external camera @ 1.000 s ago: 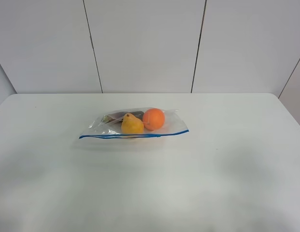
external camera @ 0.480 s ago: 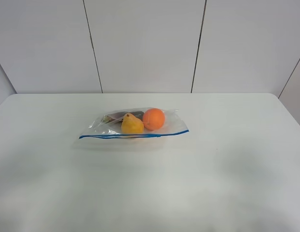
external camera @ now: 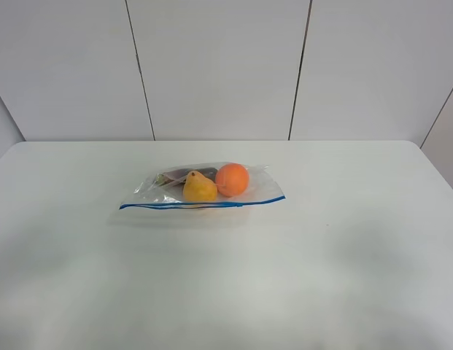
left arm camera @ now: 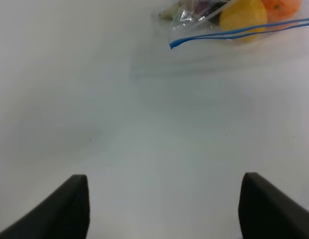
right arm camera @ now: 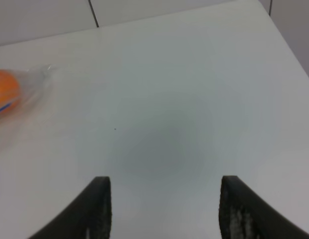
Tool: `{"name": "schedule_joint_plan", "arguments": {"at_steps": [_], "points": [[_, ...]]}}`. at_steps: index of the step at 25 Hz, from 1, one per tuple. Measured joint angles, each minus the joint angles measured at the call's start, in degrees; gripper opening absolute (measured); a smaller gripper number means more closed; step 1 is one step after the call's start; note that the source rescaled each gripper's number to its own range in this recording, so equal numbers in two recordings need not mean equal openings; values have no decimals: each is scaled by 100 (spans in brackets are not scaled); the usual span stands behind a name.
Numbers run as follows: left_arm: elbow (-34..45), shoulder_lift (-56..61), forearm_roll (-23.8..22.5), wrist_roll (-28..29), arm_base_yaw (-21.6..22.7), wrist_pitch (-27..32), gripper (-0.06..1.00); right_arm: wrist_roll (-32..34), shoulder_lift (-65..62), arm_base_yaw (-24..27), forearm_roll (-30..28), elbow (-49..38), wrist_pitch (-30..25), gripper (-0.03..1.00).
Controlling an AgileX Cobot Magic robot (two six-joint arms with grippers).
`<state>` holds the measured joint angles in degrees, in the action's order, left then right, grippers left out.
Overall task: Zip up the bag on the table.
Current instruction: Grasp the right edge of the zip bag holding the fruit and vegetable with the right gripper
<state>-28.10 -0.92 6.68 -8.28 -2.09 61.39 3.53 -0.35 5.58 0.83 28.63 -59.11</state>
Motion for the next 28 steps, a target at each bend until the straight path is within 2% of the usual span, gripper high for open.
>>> {"name": "schedule_joint_plan", "arguments": {"at_steps": [19, 23, 28], "points": [[0, 0, 0, 0, 0, 0, 76, -11, 0, 0, 90, 0, 58, 72], [0, 0, 0, 0, 0, 0, 76, -18, 35, 0, 244, 70, 275, 72], [0, 0, 0, 0, 0, 0, 76, -18, 841, 0, 850, 362, 846, 72]]}}
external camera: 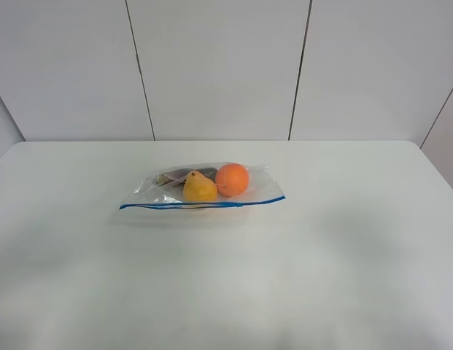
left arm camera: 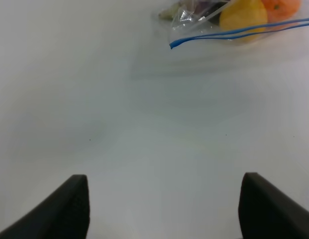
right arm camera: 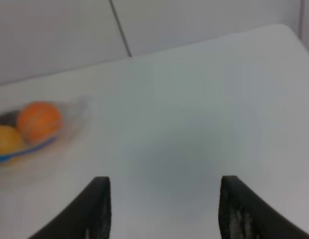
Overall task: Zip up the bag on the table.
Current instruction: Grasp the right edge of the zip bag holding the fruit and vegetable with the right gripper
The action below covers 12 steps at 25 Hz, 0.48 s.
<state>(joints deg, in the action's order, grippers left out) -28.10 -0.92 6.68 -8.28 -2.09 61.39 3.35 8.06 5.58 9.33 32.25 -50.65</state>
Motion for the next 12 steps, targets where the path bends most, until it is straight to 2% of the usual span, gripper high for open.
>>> {"name": "schedule_joint_plan", "arguments": {"at_steps": [4, 9, 10, 11, 12], "points": [[0, 0, 0, 0, 0, 0, 76, -154, 973, 0, 616, 241, 521, 72], [0, 0, 0, 0, 0, 0, 76, -981, 2474, 0, 1590, 365, 856, 72], [0, 0, 0, 0, 0, 0, 76, -981, 2474, 0, 1590, 365, 856, 72], [0, 0, 0, 0, 0, 0, 76, -1339, 3052, 0, 2082, 365, 917, 72], [0, 0, 0, 0, 0, 0, 76, -1542, 3357, 0, 2299, 365, 953, 72]]}}
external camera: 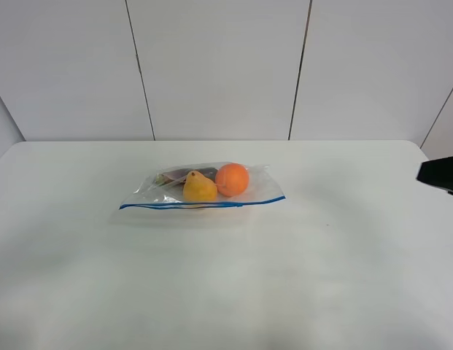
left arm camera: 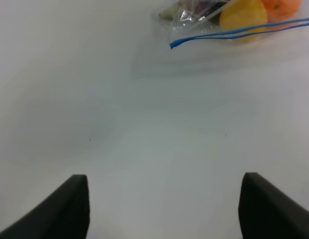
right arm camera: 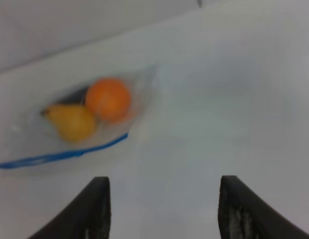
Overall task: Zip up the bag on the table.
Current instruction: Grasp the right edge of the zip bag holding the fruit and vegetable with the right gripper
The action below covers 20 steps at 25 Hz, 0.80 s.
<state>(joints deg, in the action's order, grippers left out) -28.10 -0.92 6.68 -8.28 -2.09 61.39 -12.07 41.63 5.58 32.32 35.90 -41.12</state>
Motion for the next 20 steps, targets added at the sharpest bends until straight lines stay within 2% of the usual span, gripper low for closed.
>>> {"name": "schedule_joint_plan", "arguments": {"at_steps": [8, 14, 20], "points": [[0, 0, 0, 0, 0, 0, 76, -1490, 2195, 0, 2111, 4, 75, 72], [0, 0, 0, 0, 0, 0, 76, -2860, 3538, 0, 3852, 4, -310, 72], [0, 0, 0, 0, 0, 0, 76, -3526, 4580, -20, 4545, 4, -507, 72]]}}
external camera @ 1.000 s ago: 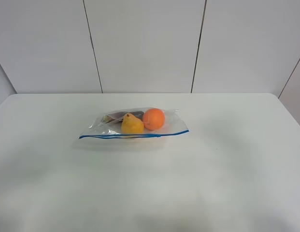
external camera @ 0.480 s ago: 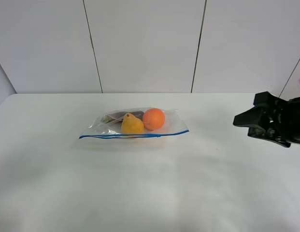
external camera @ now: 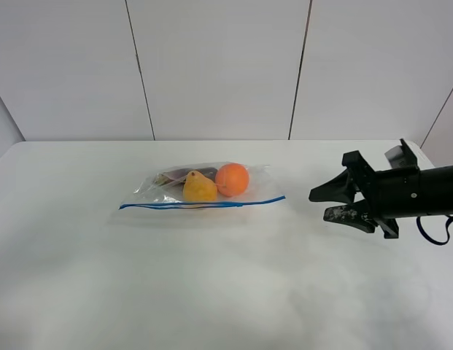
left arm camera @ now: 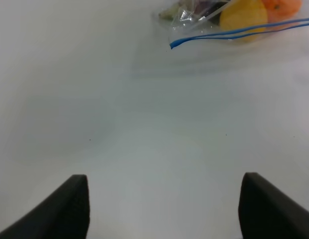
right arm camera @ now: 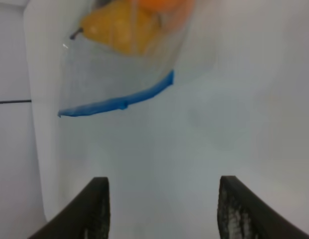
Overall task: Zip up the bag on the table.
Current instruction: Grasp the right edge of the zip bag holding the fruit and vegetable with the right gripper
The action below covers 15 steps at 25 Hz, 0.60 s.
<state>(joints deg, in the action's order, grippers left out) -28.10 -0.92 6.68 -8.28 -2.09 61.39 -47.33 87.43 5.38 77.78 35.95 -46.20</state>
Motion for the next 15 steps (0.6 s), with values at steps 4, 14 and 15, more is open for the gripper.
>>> {"name": "schedule_joint_plan", "arguments": {"at_steps": [4, 14, 15], "points": [[0, 0, 0, 0, 0, 0, 76, -326, 398, -294, 325, 47, 172, 72], [0, 0, 0, 0, 0, 0, 76, -93, 1478, -1135, 545, 1243, 459, 72], [0, 0, 0, 0, 0, 0, 76, -52, 1546, -1135, 564, 1314, 459, 72]]}}
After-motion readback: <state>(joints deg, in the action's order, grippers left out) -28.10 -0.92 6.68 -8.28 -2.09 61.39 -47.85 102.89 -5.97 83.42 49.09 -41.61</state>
